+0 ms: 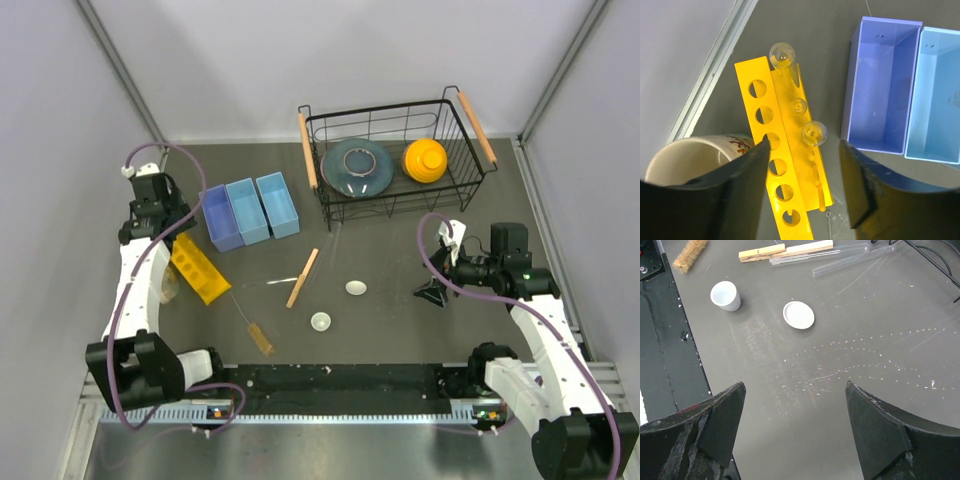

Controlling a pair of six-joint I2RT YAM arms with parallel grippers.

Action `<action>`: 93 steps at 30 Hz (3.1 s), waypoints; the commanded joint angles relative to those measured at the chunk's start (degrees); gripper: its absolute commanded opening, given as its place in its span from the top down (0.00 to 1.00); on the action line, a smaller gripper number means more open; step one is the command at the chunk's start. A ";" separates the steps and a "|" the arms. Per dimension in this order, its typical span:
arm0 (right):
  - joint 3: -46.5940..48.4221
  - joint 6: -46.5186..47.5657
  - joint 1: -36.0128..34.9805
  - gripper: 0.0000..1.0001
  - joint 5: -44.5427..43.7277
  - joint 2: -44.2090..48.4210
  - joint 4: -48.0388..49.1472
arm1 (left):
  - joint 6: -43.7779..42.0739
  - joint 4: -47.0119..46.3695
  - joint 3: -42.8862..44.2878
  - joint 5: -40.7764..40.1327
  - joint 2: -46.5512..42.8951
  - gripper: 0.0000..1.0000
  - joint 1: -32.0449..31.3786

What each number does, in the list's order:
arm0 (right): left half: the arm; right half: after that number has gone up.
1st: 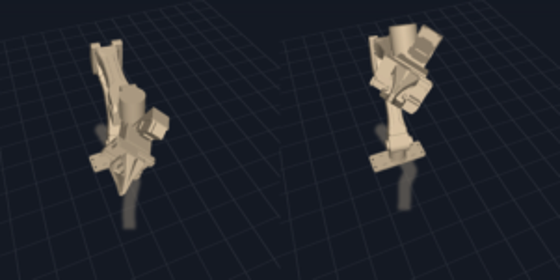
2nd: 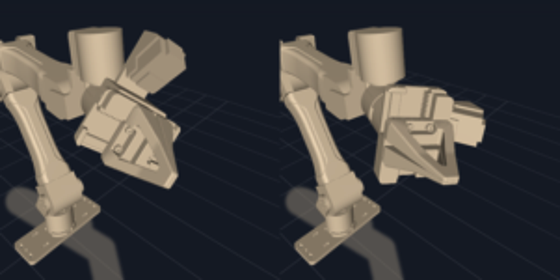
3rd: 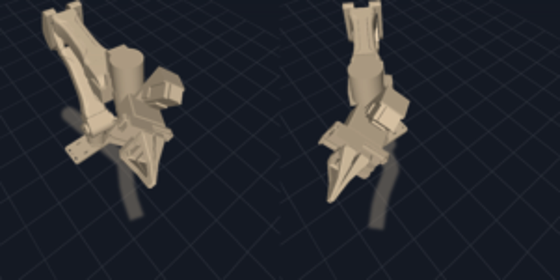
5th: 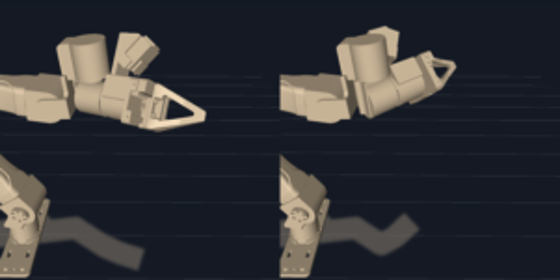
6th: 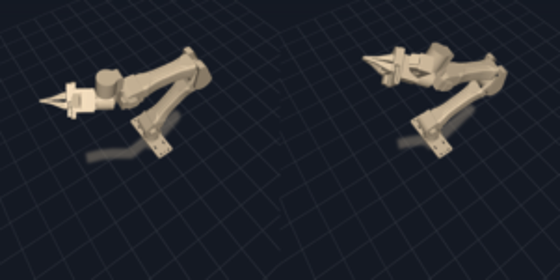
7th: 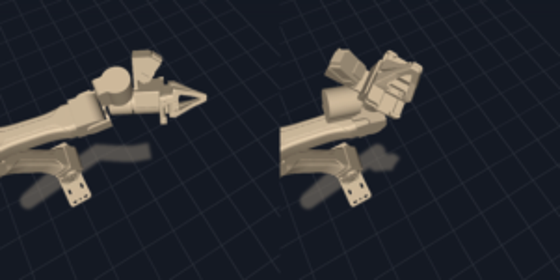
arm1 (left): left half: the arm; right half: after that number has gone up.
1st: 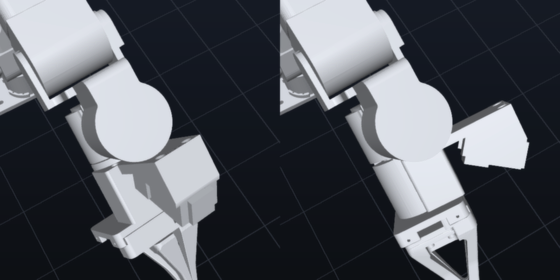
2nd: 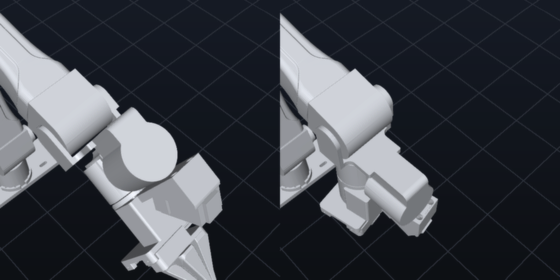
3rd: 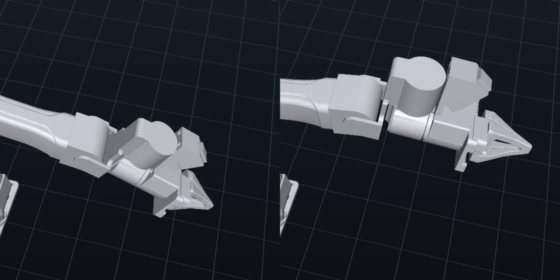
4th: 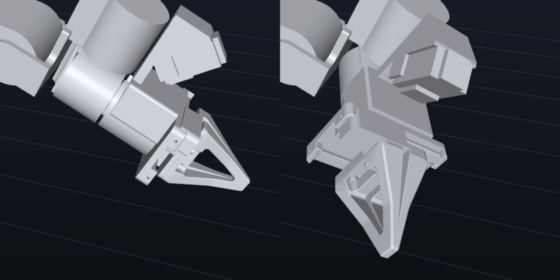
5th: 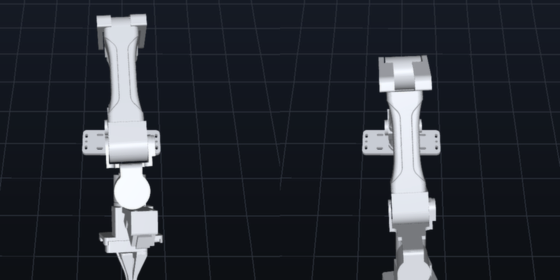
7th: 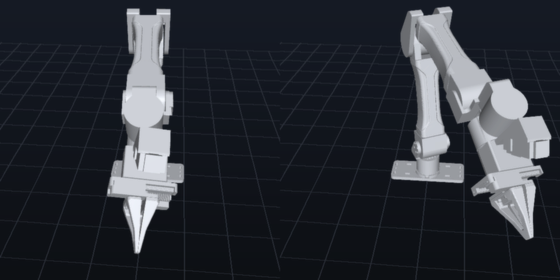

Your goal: Organize the chemistry lab equipment

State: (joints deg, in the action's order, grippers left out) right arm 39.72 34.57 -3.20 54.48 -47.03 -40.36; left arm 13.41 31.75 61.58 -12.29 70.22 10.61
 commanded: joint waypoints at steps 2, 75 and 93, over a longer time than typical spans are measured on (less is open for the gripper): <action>-0.17 1.56 0.39 0.18 1.16 0.27 0.98 | 1.18 0.86 2.40 1.66 -4.29 0.30 0.73; 57.99 3.05 -50.32 0.13 -28.72 -63.33 -4.65 | 27.19 21.33 -3.14 -0.50 -44.45 0.01 0.81; 75.76 0.77 -54.72 0.42 -36.20 -85.07 -3.32 | 25.79 23.89 -1.64 -9.50 -48.15 0.01 -0.06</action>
State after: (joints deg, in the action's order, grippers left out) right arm 112.49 36.38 -57.58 18.83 -131.02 -44.56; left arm 39.51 55.90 58.72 -19.90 22.94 10.76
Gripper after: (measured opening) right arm 0.600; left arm 0.988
